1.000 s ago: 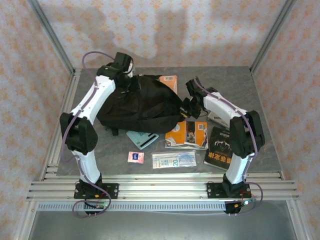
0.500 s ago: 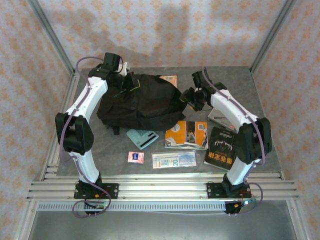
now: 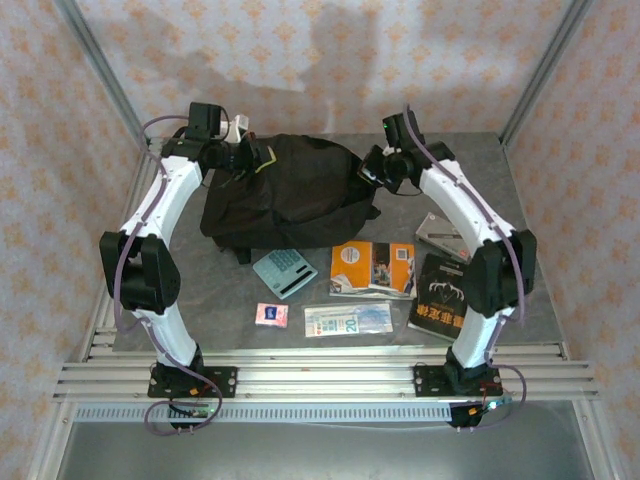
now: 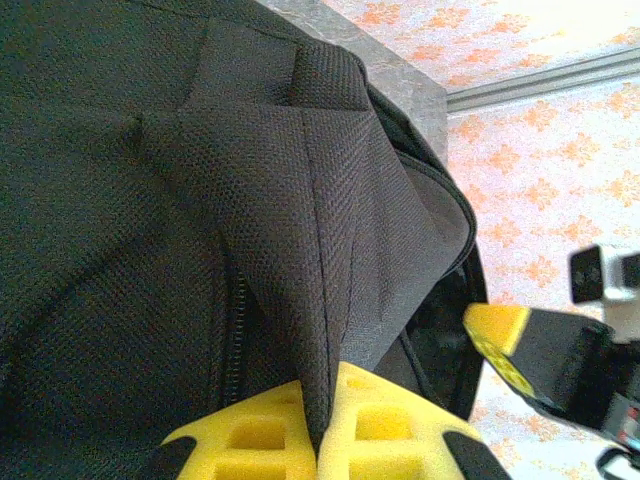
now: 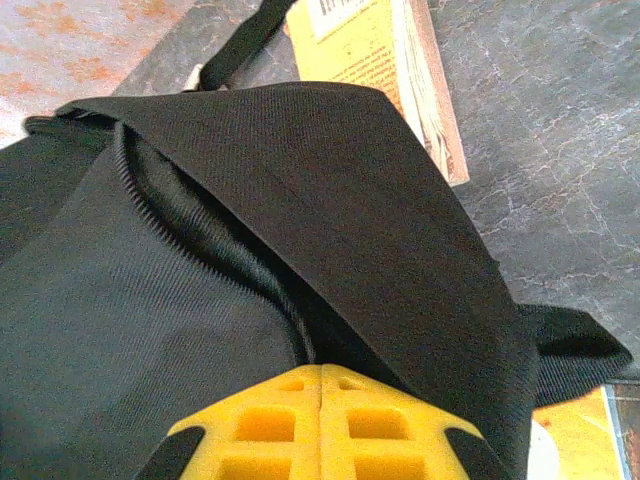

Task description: Pack the student bag

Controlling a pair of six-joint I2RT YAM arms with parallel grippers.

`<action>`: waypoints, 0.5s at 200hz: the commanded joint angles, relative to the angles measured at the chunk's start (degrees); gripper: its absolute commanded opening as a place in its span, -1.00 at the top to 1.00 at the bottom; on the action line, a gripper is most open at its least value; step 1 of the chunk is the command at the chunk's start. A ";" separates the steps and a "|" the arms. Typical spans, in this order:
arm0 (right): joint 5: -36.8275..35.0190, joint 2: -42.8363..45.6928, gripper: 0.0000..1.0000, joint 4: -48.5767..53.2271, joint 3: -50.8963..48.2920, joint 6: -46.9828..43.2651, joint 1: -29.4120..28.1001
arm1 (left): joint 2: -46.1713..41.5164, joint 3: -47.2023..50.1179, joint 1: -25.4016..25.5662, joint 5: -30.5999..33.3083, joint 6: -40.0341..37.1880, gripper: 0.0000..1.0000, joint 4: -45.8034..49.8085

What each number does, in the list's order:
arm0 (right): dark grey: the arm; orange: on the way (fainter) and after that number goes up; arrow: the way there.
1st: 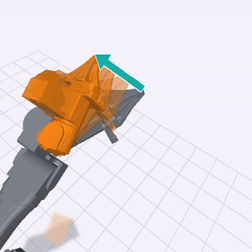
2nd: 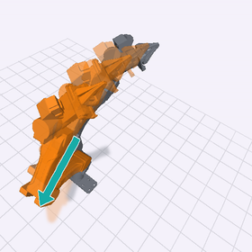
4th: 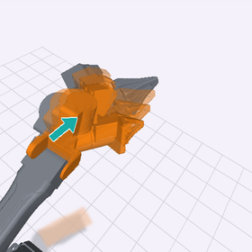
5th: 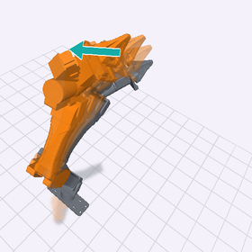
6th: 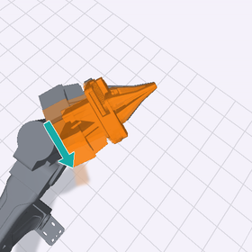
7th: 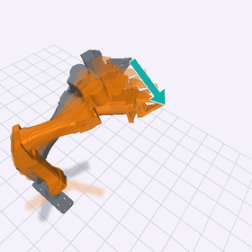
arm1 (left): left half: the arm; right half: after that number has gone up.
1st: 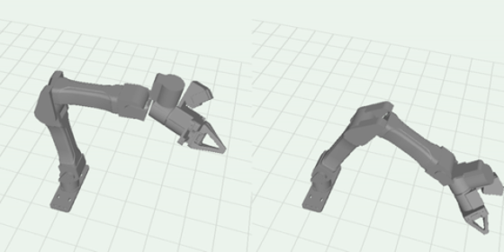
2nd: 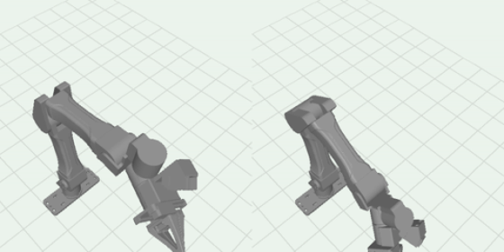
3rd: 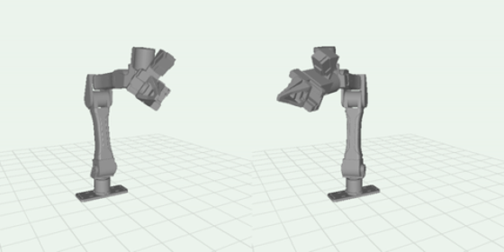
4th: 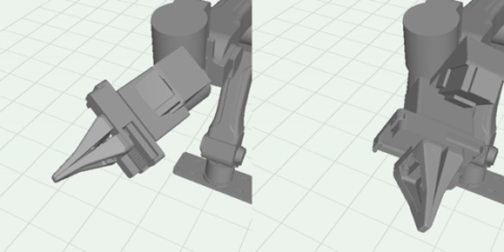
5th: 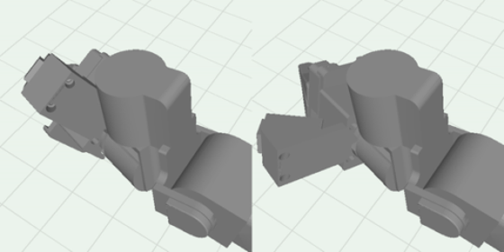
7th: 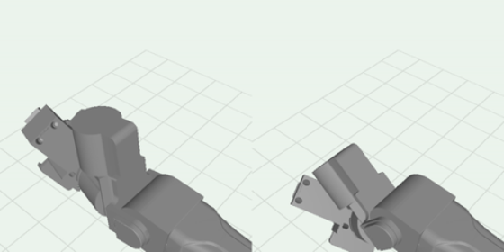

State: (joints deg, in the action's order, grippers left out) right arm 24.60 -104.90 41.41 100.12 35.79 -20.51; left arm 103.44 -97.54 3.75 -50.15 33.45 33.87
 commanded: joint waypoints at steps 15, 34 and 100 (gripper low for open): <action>-3.85 -6.42 1.00 8.34 5.40 -2.48 0.92 | -3.68 0.42 -0.18 -5.84 2.13 1.00 -6.47; -4.28 -7.38 1.00 7.03 3.01 -1.44 2.11 | -3.85 0.47 -0.23 -6.48 2.71 1.00 -7.17; 18.82 -13.21 0.92 -8.91 0.84 4.35 2.23 | -1.93 1.21 -0.23 -8.56 4.50 1.00 -8.99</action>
State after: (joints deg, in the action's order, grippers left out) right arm 33.10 -116.77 41.25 101.34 36.80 -17.91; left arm 103.33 -96.16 3.75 -55.07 37.56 29.08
